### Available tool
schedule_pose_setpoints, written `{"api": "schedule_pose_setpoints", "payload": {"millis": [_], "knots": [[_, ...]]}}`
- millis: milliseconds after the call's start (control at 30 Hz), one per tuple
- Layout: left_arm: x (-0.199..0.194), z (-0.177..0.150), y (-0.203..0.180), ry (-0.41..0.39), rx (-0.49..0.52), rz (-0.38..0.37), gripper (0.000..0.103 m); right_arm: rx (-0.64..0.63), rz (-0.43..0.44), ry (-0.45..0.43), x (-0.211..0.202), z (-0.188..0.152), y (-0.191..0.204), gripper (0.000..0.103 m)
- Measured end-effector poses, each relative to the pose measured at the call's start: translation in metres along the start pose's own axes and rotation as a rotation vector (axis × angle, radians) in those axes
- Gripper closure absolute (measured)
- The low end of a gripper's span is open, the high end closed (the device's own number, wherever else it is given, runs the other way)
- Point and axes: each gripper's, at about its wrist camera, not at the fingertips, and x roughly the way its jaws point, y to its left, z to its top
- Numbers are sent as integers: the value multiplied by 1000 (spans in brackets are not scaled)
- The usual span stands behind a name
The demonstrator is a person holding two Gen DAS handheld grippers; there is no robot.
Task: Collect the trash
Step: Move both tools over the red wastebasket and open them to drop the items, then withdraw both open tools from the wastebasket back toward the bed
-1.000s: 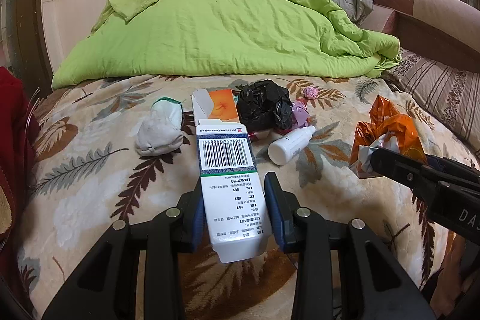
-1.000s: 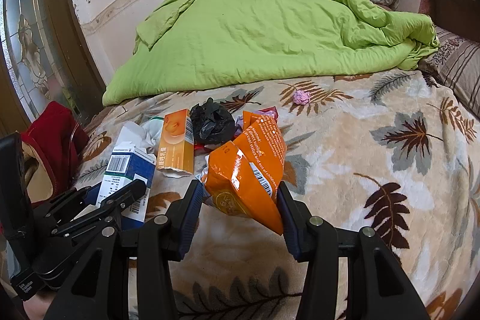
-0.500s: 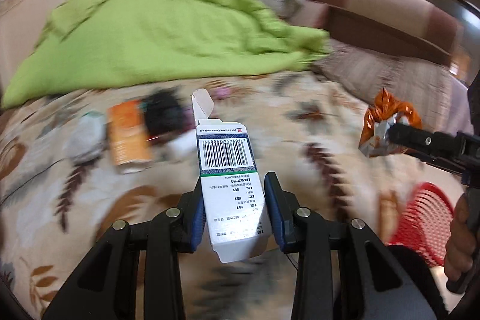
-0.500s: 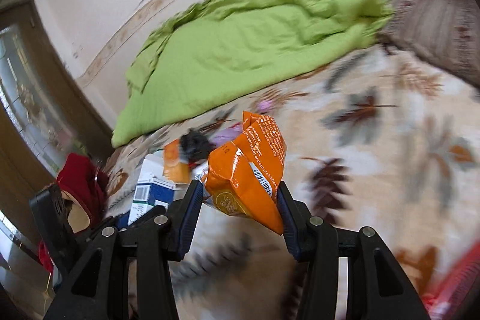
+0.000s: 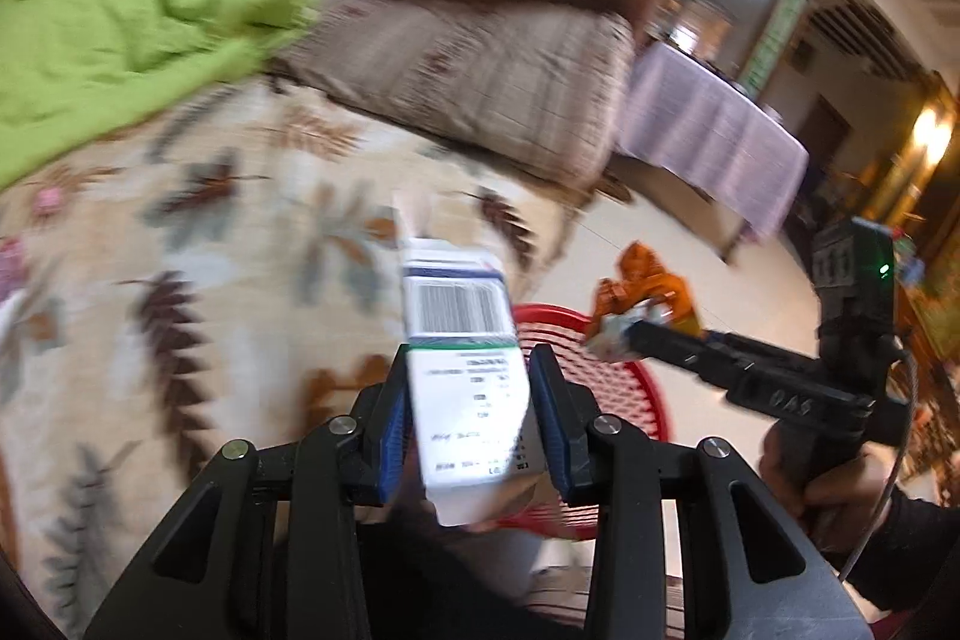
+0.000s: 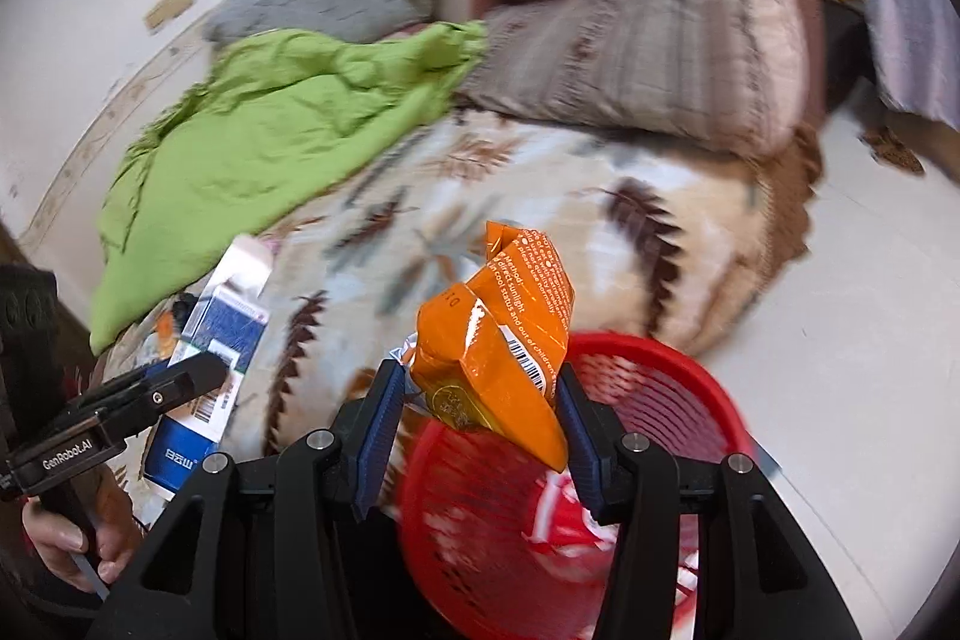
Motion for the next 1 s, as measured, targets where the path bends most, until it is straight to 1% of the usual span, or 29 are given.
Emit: {"api": "schedule_pose_setpoints", "payload": {"millis": [33, 67, 100, 133, 200, 267, 400, 500, 633, 733, 933, 1000], "knots": [[9, 1, -9, 19, 17, -8, 64, 8, -5, 4, -2, -2, -6, 47], [18, 1, -16, 41, 31, -3, 47, 17, -24, 10, -4, -5, -15, 46], [26, 3, -20, 61, 33, 8, 37, 25, -34, 21, -5, -6, -20, 42], [32, 2, -22, 76, 25, 11, 30, 45, -46, 35, -5, -8, -28, 40], [33, 1, -23, 68, 8, -7, 30, 92, -51, 32, -10, -10, -41, 40], [30, -1, -22, 57, 4, 1, 30, 122, -48, 16, -16, -10, -49, 40], [16, -1, -5, 34, -16, 60, 30, 119, -28, -11, -19, -5, -48, 40], [-3, -5, 16, 6, -46, 118, 30, 113, 19, -16, -10, 1, -36, 40], [-28, -11, 45, -25, -95, 193, 30, 64, 89, -8, 5, 9, -6, 40], [-51, -20, 68, -58, -113, 293, 30, 28, 141, 17, 22, 10, 19, 40], [-94, -42, 114, -94, -174, 444, 30, -112, 230, 88, 65, 5, 92, 40], [-108, -52, 132, -104, -208, 494, 30, -135, 268, 105, 78, 6, 111, 40]]}}
